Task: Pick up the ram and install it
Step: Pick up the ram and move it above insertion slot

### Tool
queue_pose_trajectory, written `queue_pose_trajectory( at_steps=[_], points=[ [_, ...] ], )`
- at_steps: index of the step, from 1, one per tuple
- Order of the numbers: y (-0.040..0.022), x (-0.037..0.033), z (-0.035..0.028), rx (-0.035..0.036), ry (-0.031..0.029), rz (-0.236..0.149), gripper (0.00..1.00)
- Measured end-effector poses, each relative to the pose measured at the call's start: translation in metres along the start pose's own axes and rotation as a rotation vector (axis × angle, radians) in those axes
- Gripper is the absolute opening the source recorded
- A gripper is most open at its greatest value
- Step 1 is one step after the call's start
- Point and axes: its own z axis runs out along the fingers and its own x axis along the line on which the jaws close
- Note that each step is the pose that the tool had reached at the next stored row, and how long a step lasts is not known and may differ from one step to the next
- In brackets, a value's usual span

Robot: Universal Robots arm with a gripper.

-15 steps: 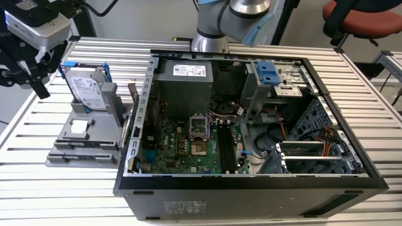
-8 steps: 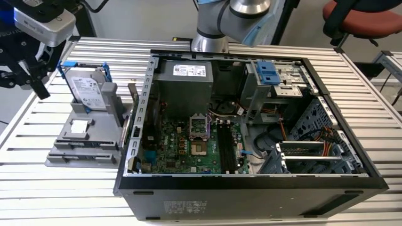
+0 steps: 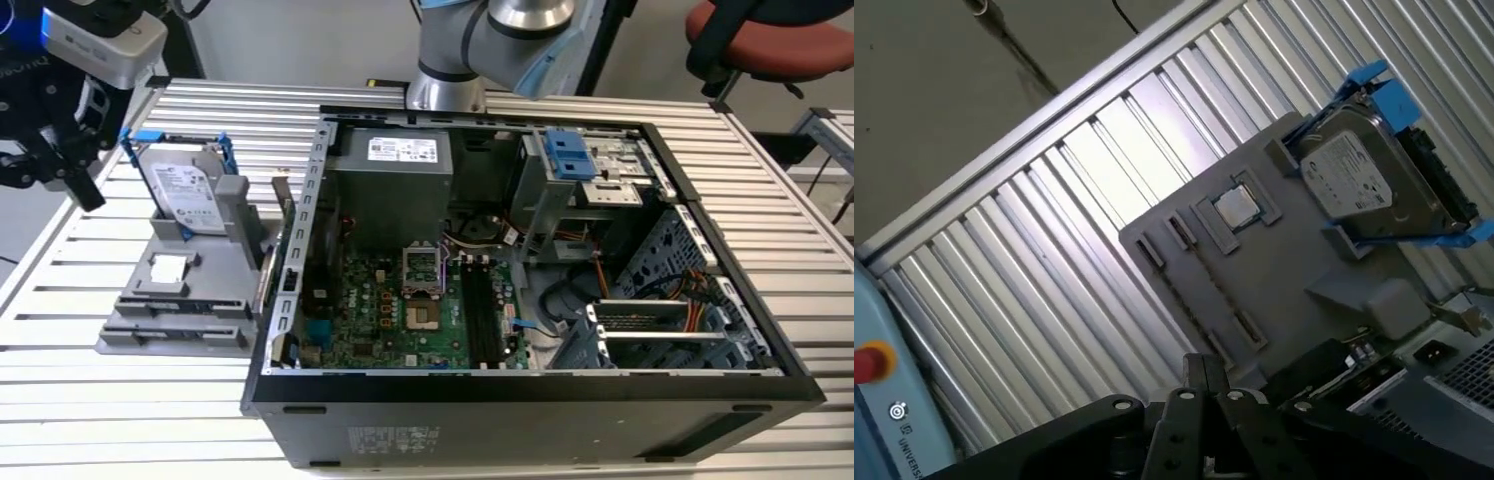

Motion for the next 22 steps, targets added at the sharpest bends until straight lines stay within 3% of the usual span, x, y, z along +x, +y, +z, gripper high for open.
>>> queue_pose_trajectory(
  at_steps=[9, 10, 11, 12, 14, 15, 19, 22],
  points=[
    [0.0000, 0.0000, 0.0000, 0.0025, 0.0069, -0.161, 0.00],
    [0.0000, 0.0000, 0.0000, 0.0018, 0.0041, -0.173, 0.00],
    [0.0000, 0.0000, 0.0000, -0.0017, -0.0053, -0.181, 0.00],
    [0.0001, 0.0000, 0.0000, -0.0071, -0.0170, -0.188, 0.00],
    [0.0000, 0.0000, 0.0000, -0.0216, -0.0473, -0.201, 0.00],
    [0.0000, 0.0000, 0.0000, -0.0256, -0.0559, -0.209, 0.00],
    [0.0000, -0.0001, 0.0000, -0.0226, -0.0580, -0.272, 0.00],
    [0.0002, -0.0003, 0.0000, -0.0131, -0.0613, -0.306, 0.00]
  ],
)
